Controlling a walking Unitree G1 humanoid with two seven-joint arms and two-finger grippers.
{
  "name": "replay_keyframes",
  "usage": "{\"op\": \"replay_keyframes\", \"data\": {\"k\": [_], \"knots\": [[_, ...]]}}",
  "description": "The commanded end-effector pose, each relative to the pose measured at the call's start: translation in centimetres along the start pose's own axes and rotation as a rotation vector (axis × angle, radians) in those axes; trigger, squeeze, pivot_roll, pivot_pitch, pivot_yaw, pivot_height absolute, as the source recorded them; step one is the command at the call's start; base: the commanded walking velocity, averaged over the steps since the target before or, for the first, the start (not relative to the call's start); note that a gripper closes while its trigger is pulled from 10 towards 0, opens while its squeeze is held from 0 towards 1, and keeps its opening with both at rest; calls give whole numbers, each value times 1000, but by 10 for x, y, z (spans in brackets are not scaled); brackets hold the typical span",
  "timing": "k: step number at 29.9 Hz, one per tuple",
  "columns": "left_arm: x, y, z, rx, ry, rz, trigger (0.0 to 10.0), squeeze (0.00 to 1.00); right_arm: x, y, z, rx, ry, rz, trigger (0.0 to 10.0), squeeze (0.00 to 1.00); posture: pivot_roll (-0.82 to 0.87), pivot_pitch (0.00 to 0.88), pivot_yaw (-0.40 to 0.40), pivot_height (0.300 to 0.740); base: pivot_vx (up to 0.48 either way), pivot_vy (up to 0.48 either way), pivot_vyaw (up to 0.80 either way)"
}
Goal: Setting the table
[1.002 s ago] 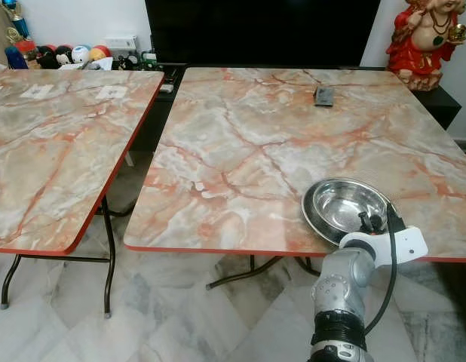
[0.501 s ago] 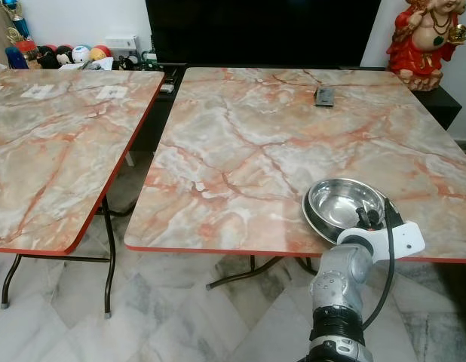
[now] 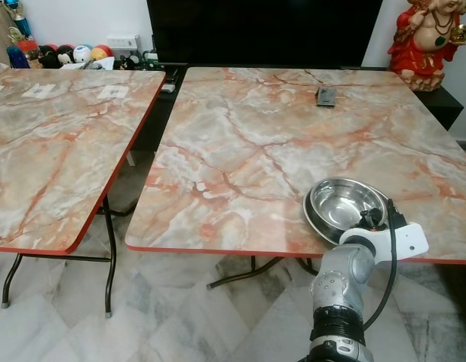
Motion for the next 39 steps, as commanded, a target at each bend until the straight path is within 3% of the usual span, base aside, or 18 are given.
{"op": "replay_keyframes", "data": {"k": [1, 2, 14, 19, 23, 25, 26, 27, 28, 29, 31, 34, 36, 37, 39], "knots": [[0, -13, 3, -33, 2, -6, 10000, 0, 3, 7, -2, 27, -14, 8, 10000, 47, 18, 87, 0, 740, 0, 0, 0], [0, -15, 3, -36, 1, -5, 10000, 0, 3, 9, -2, 39, -17, 16, 10000, 0, 18, 87, 0, 740, 0, 0, 0], [1, -15, 3, -35, -1, -8, 10000, 0, 11, 24, -3, 107, -56, 73, 10000, 0, 16, 89, 0, 740, 0, 0, 0], [2, -12, 2, -31, 1, -8, 10000, 0, 11, 39, -3, 174, -61, 142, 10000, 0, 15, 91, 1, 740, 0, 0, 0], [2, -12, 2, -29, 3, -7, 10000, 0, 8, 61, 1, 276, -49, 250, 10000, 0, 12, 92, -1, 740, 0, 0, 0], [4, -12, 2, -30, 2, -8, 10000, 0, 13, 83, 9, 365, -65, 393, 10000, 0, 2, 92, -5, 740, 0, 0, 0], [4, -12, 2, -30, 2, -8, 10000, 0, 13, 83, 9, 365, -65, 393, 10000, 0, 2, 92, -5, 740, 0, 0, 0], [5, -12, 2, -31, 1, -8, 10000, 0, 20, 89, 13, 385, -94, 445, 10000, 0, 2, 92, -5, 740, 0, 0, 0], [9, -14, 2, -33, -3, -10, 10000, 0, 47, 99, 22, 388, -210, 541, 10000, 0, -4, 90, -11, 740, 0, 0, 0], [9, -14, 2, -33, -3, -10, 10000, 0, 47, 99, 22, 388, -210, 541, 10000, 0, -4, 90, -11, 740, 0, 0, 0], [12, -17, 3, -36, -6, -10, 10000, 0, 97, 105, 39, 331, -392, 584, 10000, 0, -4, 89, -13, 740, 0, 0, 0], [12, -17, 3, -37, -5, -9, 10000, 0, 109, 100, 44, 291, -426, 610, 10000, 0, -13, 85, -17, 740, 0, 0, 0], [13, -20, 4, -41, -5, -8, 10000, 0, 125, 81, 44, 188, -437, 619, 10000, 0, -19, 83, -18, 740, 0, 0, 0], [13, -22, 4, -43, -5, -8, 10000, 0, 139, 48, 40, 30, -420, 583, 10000, 0, -21, 84, -17, 740, 0, 0, 0], [13, -23, 5, -44, -4, -6, 10000, 0, 141, 20, 39, -98, -371, 583, 10000, 0, -22, 74, -23, 740, 0, 0, 0]]}}
Point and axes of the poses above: a point about 5 cm out from each wrist's last joint towards the gripper, its own z axis pointing back from the gripper into the wrist, its own y axis along the axis of the wrist's last joint, x = y × z, the point moved 6 cm from there along -z, pointing out of the wrist towards the gripper, and after that the axes turned 1 degree about z, right-handed, at the moved point
